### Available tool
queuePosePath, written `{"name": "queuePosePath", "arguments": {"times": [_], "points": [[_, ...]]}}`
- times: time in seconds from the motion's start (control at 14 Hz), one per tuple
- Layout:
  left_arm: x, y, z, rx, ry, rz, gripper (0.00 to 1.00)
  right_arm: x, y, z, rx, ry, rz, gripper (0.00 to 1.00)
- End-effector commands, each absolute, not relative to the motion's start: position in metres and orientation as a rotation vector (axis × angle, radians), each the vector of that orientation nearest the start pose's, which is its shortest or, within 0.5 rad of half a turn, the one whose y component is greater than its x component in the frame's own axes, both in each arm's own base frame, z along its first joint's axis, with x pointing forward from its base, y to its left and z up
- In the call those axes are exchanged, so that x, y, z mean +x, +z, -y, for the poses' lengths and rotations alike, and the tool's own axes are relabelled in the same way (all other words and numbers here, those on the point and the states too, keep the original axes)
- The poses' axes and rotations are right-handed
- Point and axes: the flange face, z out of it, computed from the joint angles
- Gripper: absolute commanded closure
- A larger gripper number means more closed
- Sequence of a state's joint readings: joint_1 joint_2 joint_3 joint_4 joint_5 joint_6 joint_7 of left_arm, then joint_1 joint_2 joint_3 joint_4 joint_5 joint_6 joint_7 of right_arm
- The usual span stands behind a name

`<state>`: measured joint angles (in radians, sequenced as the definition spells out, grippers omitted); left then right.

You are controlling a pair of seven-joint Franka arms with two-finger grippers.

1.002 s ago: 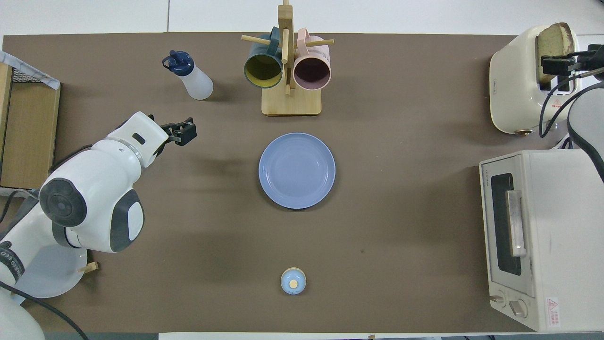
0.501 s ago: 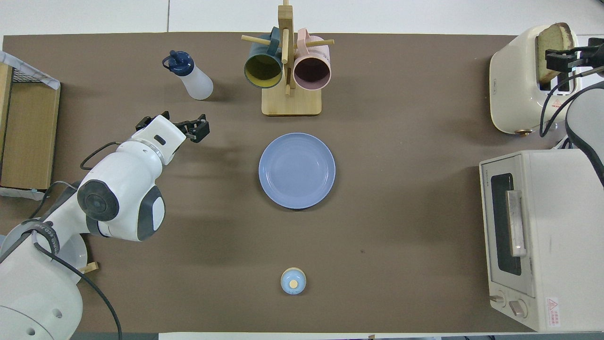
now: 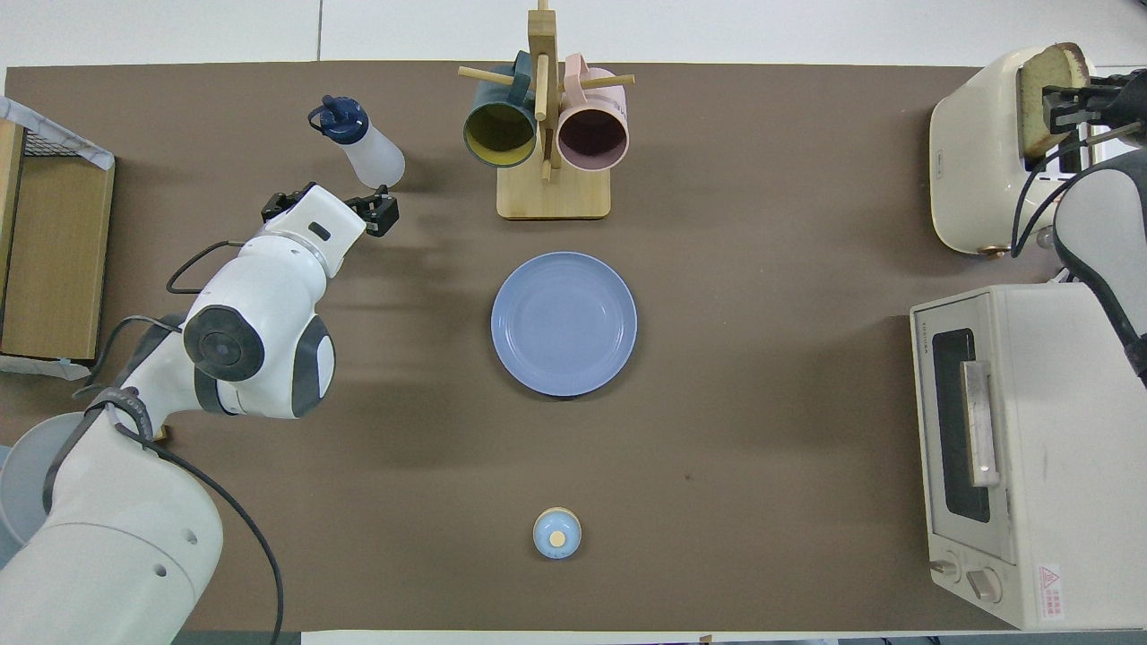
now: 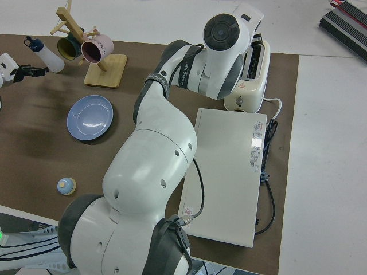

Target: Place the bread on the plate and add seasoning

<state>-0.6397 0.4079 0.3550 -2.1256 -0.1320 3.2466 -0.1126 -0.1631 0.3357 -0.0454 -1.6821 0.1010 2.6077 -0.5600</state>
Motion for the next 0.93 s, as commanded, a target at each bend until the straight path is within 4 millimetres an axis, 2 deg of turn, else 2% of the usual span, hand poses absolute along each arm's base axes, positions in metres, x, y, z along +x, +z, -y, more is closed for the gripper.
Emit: {"name": "queuePosePath", "arguments": {"times": [0.0, 0.14, 0.21, 0.36, 0.43, 0.5, 0.57, 0.64, 0.72, 0.86], "points": [[0.615, 0.306, 0.186, -2.937, -1.24, -0.153, 0.0, 0.688, 0.482, 0.142, -3.171, -0.95, 0.583, 1.0], [0.62, 0.3, 0.19, -2.931, -1.245, -0.155, 0.0, 0.694, 0.491, 0.141, -3.178, -0.904, 0.665, 1.0], [0.628, 0.298, 0.191, -2.922, -1.265, -0.136, 0.0, 0.699, 0.504, 0.141, -3.175, -0.883, 0.719, 1.0], [0.638, 0.293, 0.19, -2.912, -1.278, -0.105, 0.0, 0.7, 0.543, 0.128, -3.157, -0.784, 0.826, 1.0], [0.641, 0.294, 0.188, -2.906, -1.286, -0.098, 0.0, 0.699, 0.557, 0.107, -3.139, -0.721, 0.888, 1.0], [0.649, 0.295, 0.189, -2.896, -1.303, -0.1, 0.0, 0.689, 0.585, 0.078, -3.116, -0.671, 0.946, 1.0], [0.655, 0.297, 0.19, -2.891, -1.312, -0.099, 0.0, 0.681, 0.599, 0.041, -3.084, -0.632, 1.01, 1.0], [0.657, 0.296, 0.189, -2.888, -1.314, -0.095, 0.0, 0.674, 0.607, -0.002, -3.055, -0.601, 1.091, 1.0], [0.659, 0.299, 0.189, -2.886, -1.323, -0.094, 0.0, 0.669, 0.611, -0.026, -3.064, -0.572, 1.112, 1.0], [0.661, 0.303, 0.19, -2.884, -1.332, -0.094, 0.0, 0.65, 0.61, -0.083, -3.055, -0.452, 1.007, 1.0]]}}
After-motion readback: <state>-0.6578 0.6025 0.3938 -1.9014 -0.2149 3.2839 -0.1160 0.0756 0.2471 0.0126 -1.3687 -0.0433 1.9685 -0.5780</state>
